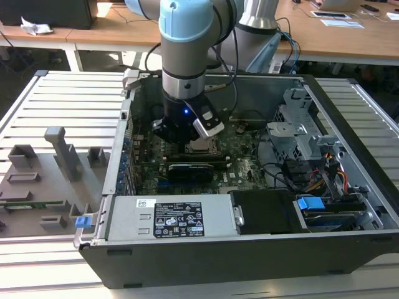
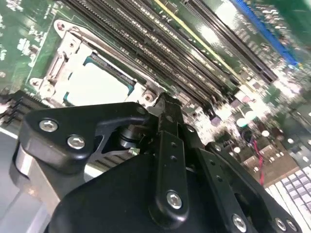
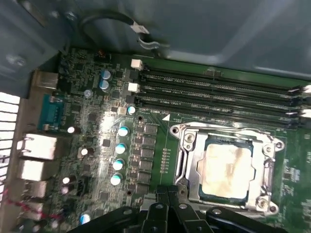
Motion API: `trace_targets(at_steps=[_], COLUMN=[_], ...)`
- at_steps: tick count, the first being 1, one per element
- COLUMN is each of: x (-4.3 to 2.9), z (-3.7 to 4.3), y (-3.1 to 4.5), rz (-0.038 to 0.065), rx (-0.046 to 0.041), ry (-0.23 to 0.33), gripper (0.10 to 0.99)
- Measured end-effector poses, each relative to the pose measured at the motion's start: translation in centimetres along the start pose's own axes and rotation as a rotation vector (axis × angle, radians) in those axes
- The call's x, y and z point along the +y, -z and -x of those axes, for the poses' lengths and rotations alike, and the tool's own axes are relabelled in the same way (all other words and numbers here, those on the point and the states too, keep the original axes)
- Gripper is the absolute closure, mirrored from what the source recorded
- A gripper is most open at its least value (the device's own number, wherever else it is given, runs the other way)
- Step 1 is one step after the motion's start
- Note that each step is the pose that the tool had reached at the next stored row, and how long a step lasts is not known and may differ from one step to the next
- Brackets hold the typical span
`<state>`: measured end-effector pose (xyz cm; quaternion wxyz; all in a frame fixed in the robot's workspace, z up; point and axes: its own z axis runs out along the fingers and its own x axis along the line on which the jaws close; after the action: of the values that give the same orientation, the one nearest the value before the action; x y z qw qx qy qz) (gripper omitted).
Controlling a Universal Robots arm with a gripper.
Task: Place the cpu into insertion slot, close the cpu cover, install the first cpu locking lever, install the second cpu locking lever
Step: 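Install the second cpu locking lever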
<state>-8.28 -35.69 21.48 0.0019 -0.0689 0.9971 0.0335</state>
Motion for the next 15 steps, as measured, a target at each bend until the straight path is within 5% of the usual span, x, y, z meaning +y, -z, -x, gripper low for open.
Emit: trace_targets(at_steps=[3, 6, 12, 15], x=[0.06, 0.2, 0.67, 1.33], z=[0.08, 1.36, 3.46, 4.77], y=[0.77, 0.83, 0.79, 0.73], rz=[-0.007, -0.056, -0.107, -0.123], rx=[0.0009, 0.0083, 0.0167, 0.0211], ry=[0.0, 0.0, 0.0, 0.0], gripper=[0.98, 0.98, 0.98, 0.98])
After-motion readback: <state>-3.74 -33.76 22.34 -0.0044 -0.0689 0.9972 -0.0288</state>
